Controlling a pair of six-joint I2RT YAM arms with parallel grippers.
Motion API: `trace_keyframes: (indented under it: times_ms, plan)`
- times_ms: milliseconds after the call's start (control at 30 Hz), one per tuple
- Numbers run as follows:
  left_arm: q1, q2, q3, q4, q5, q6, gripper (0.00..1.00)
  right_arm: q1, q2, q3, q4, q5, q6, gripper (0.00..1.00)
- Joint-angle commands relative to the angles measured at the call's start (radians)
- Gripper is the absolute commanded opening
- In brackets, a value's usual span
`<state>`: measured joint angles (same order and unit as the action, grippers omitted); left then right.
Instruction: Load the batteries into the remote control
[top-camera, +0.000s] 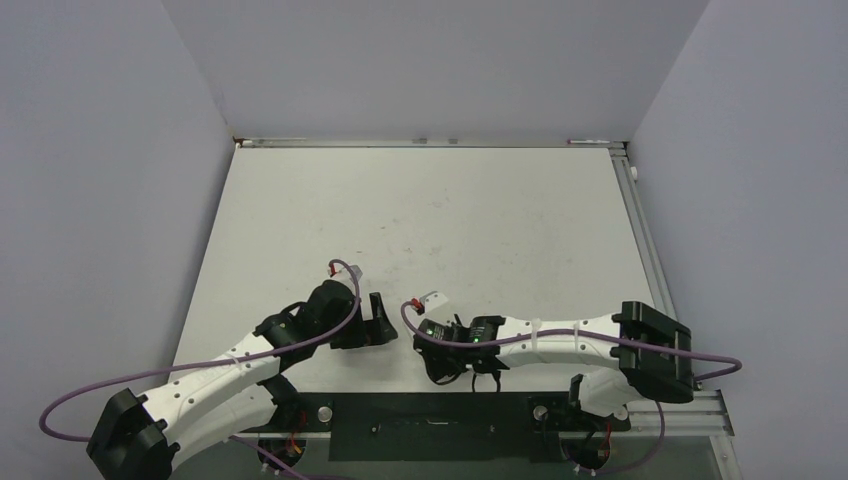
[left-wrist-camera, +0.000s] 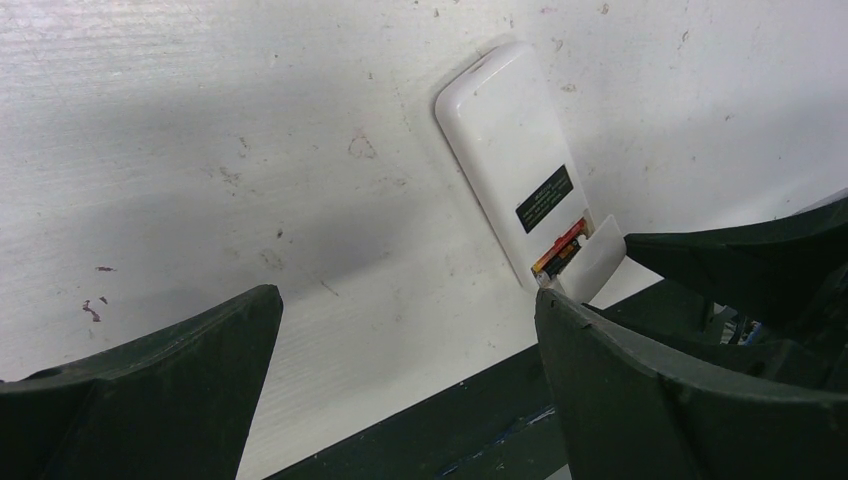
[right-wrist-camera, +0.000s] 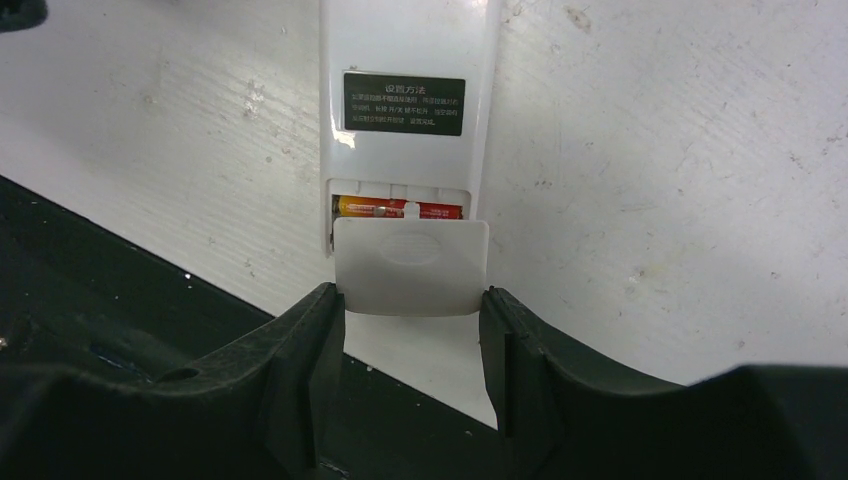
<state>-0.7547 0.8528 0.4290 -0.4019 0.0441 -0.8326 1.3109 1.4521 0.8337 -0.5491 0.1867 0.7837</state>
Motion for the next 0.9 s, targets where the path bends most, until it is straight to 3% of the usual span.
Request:
trace_keyframes:
  times_ms: [0,867]
  plan:
    - [0.010,-0.011,0.004,0.049,0.022,0.014,0.96,0.008,0.018,0.026,0.019,0.013,0.006,0.20]
    - [0.023,-0.031,-0.021,0.078,0.051,0.030,0.96,0.008,0.109,0.157,-0.122,-0.031,-0.007,0.20]
